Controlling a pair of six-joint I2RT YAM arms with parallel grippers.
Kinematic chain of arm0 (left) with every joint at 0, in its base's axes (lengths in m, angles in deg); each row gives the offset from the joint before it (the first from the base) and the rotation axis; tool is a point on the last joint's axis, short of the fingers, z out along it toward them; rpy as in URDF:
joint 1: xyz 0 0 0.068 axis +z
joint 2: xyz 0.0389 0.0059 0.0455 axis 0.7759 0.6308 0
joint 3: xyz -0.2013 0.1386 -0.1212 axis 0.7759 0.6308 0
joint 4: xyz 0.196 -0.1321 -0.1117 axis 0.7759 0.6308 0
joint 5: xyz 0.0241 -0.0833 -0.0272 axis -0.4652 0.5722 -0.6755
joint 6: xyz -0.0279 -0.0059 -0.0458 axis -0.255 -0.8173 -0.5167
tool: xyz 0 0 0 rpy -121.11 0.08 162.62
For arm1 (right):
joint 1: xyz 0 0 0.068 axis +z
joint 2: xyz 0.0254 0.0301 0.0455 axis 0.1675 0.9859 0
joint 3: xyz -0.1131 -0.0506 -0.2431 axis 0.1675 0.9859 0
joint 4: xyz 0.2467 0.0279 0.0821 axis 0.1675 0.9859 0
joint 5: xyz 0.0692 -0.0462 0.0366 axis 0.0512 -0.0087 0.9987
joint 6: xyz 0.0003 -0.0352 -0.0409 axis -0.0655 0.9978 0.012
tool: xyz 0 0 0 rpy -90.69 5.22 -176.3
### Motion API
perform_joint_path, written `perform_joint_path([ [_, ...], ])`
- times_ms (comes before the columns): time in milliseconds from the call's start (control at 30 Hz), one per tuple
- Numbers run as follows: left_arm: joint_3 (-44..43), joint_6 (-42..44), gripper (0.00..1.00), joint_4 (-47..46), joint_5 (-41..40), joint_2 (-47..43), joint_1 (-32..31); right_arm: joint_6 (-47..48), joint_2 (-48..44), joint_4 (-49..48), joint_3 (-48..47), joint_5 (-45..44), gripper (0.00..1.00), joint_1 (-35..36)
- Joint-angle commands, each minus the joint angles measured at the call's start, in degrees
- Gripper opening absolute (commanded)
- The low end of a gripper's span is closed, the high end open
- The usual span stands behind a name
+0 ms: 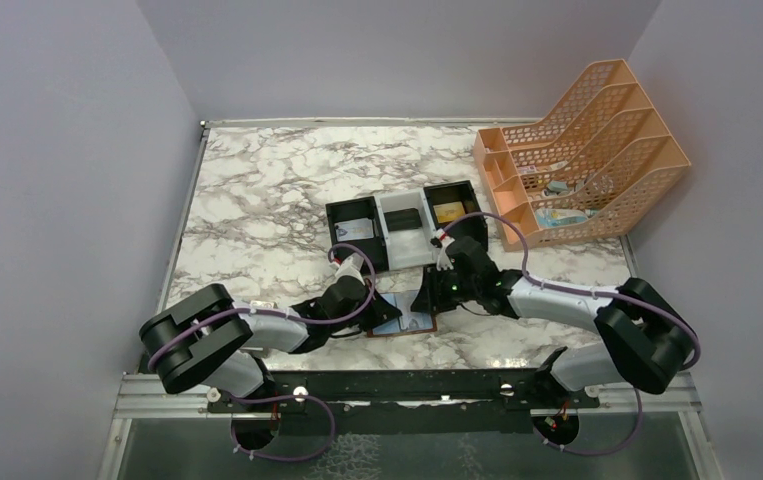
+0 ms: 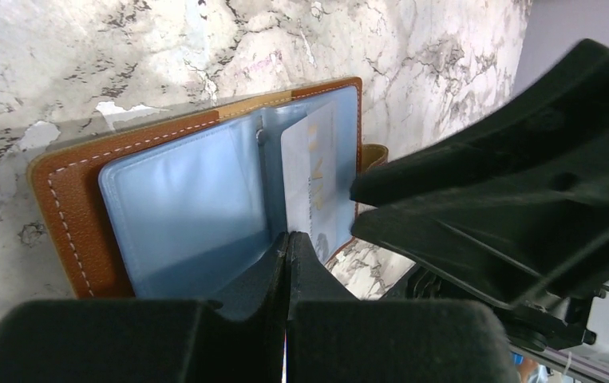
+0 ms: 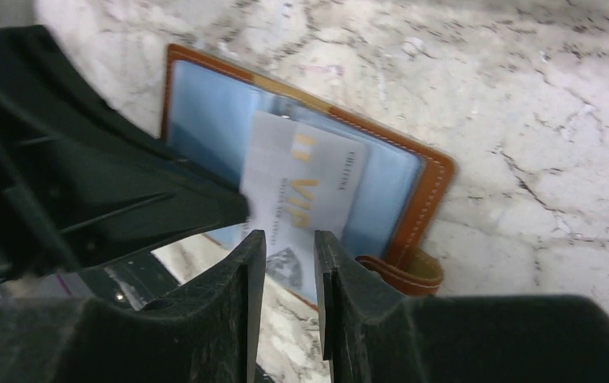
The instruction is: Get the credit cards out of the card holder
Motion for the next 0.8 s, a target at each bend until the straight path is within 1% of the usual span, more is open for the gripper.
perform_joint_path([
  [0,0.9,0.4,0.00,-0.9,-1.5,-1.4,-0.1,1.1,3.1,3.8,-1.6,-5.5,0.30,-0.2],
  [33,1.0,0.4,0.01,-0.9,-1.6,-1.5,0.0,1.2,3.5,3.8,-1.2,-6.1,0.30,-0.3],
  [100,0.8,0.5,0.14,-0.9,-1.6,-1.4,-0.1,1.1,3.5,3.6,-0.1,-6.3,0.30,-0.3],
  [167,0.5,0.4,0.24,-1.0,-1.5,-1.0,0.0,0.8,3.4,3.5,0.8,-6.8,0.30,-0.3],
  [200,0.1,0.5,0.27,-1.0,-1.2,-0.6,0.0,0.5,3.4,3.4,1.2,-7.0,0.30,-0.3],
  [267,-0.8,0.8,0.30,-1.2,-0.2,0.4,0.0,-0.1,3.4,3.0,2.0,-7.4,0.30,-0.3],
  [567,-1.3,-0.9,0.29,-6.5,2.2,4.2,-0.2,-0.5,2.8,2.5,2.9,-8.2,0.30,-0.3],
  [667,-1.1,-1.8,0.26,-7.6,2.5,5.9,-0.2,-0.5,2.5,2.6,2.7,-8.4,0.30,-0.3],
  [767,-0.1,-2.8,0.19,-8.4,1.7,6.0,-0.3,-0.1,2.2,2.7,2.7,-8.6,0.30,-0.3],
])
